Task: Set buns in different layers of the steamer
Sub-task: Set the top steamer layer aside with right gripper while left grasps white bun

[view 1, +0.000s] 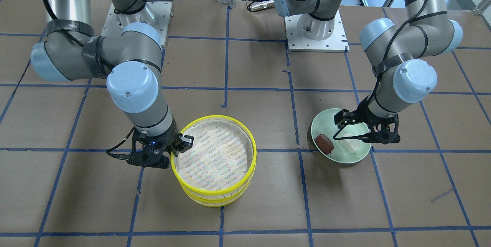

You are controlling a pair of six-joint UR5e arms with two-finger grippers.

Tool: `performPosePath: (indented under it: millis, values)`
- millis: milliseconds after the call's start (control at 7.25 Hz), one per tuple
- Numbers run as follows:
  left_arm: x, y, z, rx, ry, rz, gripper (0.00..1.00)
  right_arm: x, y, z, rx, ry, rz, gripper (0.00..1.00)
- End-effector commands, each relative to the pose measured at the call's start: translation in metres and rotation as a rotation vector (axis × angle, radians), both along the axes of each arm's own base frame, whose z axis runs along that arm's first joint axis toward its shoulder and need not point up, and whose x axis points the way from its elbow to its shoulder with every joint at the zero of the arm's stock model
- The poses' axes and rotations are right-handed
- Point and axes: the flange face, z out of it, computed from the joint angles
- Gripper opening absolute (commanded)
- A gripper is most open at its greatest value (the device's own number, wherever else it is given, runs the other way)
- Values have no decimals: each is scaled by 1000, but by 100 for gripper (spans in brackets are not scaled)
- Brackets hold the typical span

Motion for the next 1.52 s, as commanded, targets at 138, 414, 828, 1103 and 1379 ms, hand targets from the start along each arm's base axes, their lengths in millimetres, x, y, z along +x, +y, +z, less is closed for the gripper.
performPosePath:
  millis: [138, 414, 828, 1103, 1379]
  values:
    - [8, -5, -23, 17, 5, 15, 95, -126, -8, 63, -5, -15, 5, 7]
    - [11, -16, -42, -7, 0, 16, 91, -213, -8, 36, 79, 50, 175, 7]
    - [10, -17, -49, 0, 9, 16, 64, -262, 10, -46, 153, 158, 145, 8]
    - [9, -13, -57, 17, 11, 13, 30, -267, 20, -64, 147, 161, 134, 8]
    - [12, -22, -27, -50, -12, -2, 16, -268, 21, -65, 149, 159, 132, 8]
